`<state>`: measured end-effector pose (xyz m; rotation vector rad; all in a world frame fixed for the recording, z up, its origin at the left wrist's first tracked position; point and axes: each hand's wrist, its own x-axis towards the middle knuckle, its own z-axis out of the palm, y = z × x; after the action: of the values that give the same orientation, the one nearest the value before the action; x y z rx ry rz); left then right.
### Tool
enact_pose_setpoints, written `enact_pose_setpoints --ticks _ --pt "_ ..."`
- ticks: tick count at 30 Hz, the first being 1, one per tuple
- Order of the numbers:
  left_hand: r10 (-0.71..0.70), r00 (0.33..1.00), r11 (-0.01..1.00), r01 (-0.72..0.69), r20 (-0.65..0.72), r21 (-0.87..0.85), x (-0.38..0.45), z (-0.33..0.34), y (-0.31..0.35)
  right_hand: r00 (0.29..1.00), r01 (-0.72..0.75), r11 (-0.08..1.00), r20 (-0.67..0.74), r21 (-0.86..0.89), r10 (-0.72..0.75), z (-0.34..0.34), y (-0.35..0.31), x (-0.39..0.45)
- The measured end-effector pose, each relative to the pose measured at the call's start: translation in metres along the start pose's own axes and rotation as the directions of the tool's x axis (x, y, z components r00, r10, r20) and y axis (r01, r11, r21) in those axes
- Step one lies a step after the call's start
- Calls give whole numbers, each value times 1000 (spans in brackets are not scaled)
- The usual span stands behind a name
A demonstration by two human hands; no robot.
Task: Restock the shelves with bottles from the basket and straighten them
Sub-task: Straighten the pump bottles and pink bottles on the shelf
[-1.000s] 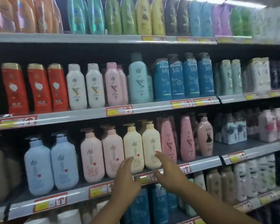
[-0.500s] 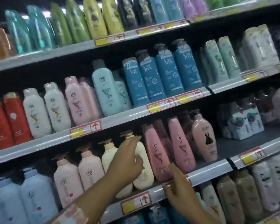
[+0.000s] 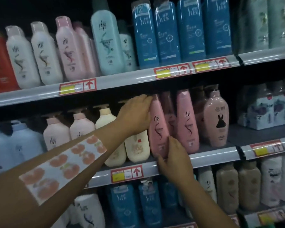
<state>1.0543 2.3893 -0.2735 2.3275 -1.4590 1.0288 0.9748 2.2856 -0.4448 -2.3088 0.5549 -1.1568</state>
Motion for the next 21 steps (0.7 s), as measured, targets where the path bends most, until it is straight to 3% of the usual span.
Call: enact_pose_setpoints --ticks 5,21 --pt "-45 998 999 45 -44 4 8 4 0 999 -33 989 4 -145 34 2 1 5" --pt "-69 997 997 70 -36 30 15 6 8 985 -162 950 15 -266 172 7 -15 22"
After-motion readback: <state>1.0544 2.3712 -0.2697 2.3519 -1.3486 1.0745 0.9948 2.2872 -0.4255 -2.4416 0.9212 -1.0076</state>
